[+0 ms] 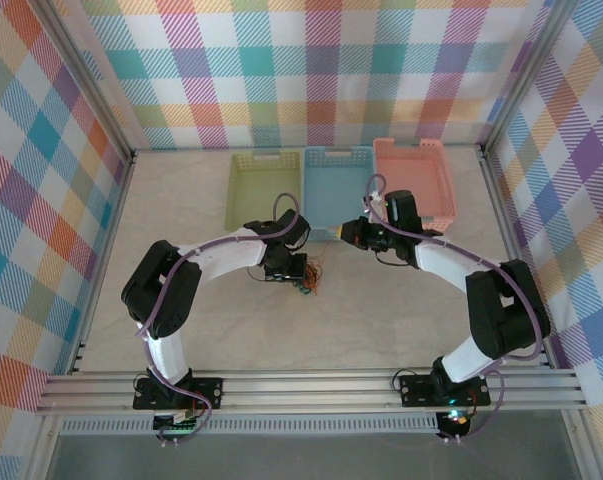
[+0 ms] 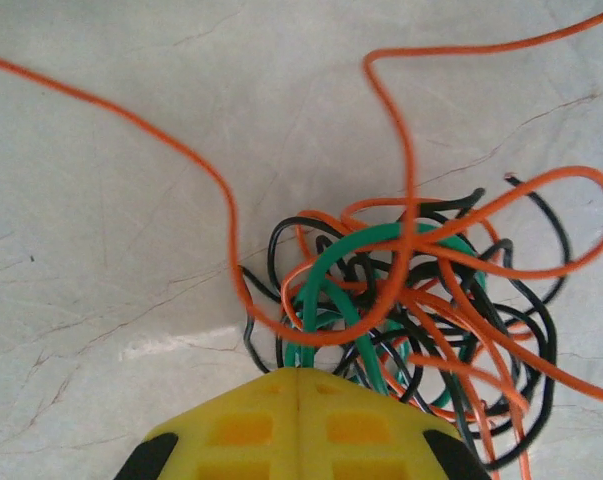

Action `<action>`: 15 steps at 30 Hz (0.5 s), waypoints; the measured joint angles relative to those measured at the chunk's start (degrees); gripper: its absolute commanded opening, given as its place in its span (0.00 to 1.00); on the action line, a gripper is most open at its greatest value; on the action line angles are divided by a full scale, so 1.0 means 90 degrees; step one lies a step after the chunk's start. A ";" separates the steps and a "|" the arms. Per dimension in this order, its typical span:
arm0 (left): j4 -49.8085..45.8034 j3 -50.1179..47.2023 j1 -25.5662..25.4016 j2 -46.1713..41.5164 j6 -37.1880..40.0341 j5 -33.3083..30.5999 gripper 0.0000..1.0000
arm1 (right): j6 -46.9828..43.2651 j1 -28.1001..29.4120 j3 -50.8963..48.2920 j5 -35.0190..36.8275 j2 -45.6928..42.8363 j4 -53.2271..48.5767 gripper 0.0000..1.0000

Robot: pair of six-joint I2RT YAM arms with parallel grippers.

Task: Untangle the cables

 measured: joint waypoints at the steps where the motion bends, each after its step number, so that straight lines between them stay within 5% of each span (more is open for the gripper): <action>1: -0.0005 -0.0022 0.0000 -0.0002 0.0000 -0.0007 0.00 | 0.0000 -0.0017 -0.0017 0.0024 -0.0007 -0.0002 0.00; 15: -0.0143 -0.0432 0.0202 -0.0726 0.0119 -0.0160 0.00 | 0.0024 -0.0457 -0.0248 0.0551 -0.0415 -0.0240 0.00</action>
